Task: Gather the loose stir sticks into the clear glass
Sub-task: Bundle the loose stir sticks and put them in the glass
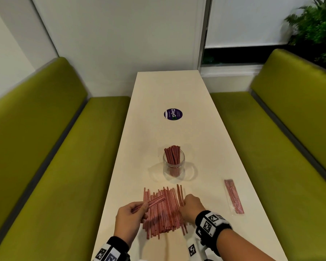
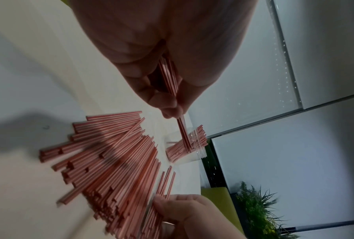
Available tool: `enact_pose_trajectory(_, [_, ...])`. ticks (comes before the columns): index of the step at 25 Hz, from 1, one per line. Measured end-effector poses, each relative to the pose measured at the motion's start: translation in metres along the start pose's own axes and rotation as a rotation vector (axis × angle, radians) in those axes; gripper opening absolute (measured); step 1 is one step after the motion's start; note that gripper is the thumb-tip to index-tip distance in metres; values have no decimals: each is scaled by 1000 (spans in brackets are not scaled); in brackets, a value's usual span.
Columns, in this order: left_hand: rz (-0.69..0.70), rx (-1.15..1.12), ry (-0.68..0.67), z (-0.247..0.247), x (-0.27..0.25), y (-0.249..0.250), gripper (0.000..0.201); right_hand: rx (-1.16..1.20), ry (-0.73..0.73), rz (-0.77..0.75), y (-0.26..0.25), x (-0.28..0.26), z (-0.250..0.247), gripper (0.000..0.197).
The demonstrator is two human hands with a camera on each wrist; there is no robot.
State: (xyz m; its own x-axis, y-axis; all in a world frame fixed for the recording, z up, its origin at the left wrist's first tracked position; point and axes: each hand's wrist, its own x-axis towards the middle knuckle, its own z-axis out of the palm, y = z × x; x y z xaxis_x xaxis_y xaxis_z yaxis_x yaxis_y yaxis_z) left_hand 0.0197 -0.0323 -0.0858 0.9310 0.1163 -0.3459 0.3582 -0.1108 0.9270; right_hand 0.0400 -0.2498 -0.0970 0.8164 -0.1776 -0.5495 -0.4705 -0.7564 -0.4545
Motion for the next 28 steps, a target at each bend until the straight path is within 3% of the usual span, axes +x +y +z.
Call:
enact_pose_trajectory(5, [-66,-171,-10,20,-1,4,12,398,-17,-103,10,-6,2,19])
enact_pose_trajectory(8, [-130,-315,-12,40,-5,8,16,753,-105,-184,4,-19,2,16])
enact_pose_trajectory(13, [-200,-471,-86,66,-10,11,24,1030,-145,-256,-11,-39,0,7])
enact_pose_trajectory(19, [-107,-304,-128,75,-9,13,25,1122,-88,-278,-13,-43,-5,2])
enact_pose_trajectory(23, [-86,-257,-158,77,-14,22,24,1151,-72,-288,-16,-42,-5,17])
enact_pose_trajectory(28, [-83,-184,-209,74,-8,18,30,1096,-109,-289,-18,-38,-6,7])
